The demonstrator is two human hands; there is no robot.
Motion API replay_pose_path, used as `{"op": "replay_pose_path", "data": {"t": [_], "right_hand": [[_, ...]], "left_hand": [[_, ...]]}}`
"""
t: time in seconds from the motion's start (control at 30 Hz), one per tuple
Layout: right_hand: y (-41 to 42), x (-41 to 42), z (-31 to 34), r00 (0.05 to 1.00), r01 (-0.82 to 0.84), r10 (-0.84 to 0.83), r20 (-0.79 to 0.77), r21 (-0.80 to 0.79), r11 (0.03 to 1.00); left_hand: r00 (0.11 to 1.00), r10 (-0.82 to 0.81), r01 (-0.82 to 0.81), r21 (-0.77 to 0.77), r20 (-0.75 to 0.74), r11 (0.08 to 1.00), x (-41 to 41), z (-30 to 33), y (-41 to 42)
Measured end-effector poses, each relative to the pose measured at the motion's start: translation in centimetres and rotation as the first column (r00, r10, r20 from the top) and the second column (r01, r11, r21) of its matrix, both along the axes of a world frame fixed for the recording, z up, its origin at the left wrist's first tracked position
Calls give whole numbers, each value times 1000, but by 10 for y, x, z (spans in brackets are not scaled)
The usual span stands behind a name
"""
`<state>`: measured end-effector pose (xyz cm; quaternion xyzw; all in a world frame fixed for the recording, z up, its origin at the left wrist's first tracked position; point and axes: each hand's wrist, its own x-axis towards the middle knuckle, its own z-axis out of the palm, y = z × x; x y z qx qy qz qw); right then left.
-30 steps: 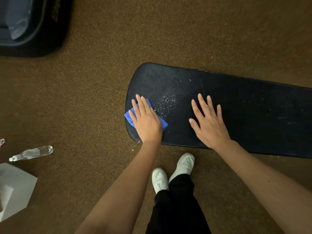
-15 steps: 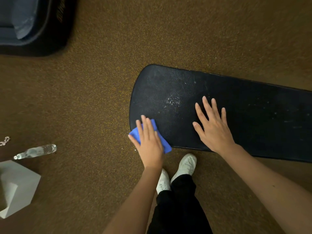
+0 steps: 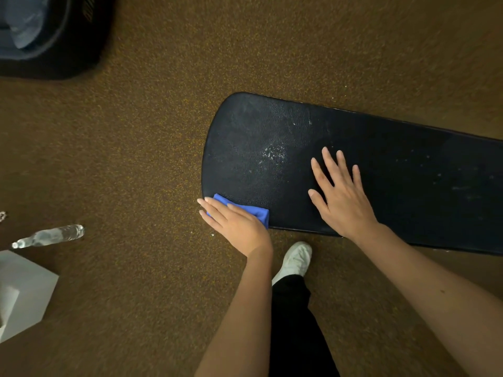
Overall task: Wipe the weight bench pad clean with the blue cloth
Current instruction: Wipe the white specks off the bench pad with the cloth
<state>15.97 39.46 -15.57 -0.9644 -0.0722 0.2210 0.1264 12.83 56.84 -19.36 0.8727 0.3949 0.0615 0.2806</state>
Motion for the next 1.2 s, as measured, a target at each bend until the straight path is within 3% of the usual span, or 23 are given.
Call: {"op": "replay_pose_path", "data": {"t": [0.3, 0.53, 0.8, 0.97, 1.07, 1.2], "right_hand": [[-6, -2, 3, 1000, -22, 22, -10, 11, 1000], [-7, -8, 0, 1000, -24, 24, -9, -7, 1000], [0, -8, -3, 1000, -17, 17, -9, -59, 998], [3, -8, -5, 1000, -20, 19, -7, -79, 997], [4, -9, -5, 1000, -11, 10, -3, -85, 996], [5, -9, -3, 1000, -9, 8, -18, -92, 996]], "left_hand": [[993, -31, 43, 102, -113, 994, 6, -2, 8], [965, -145, 172, 112, -216, 979, 11, 7, 12], [827, -463, 529, 163, -320, 833, 27, 6, 24], [717, -661, 694, 138, -221, 706, 47, 13, 39], [821, -500, 560, 217, -277, 799, 17, 16, 30], [878, -369, 415, 102, -305, 904, 10, 14, 6]]}}
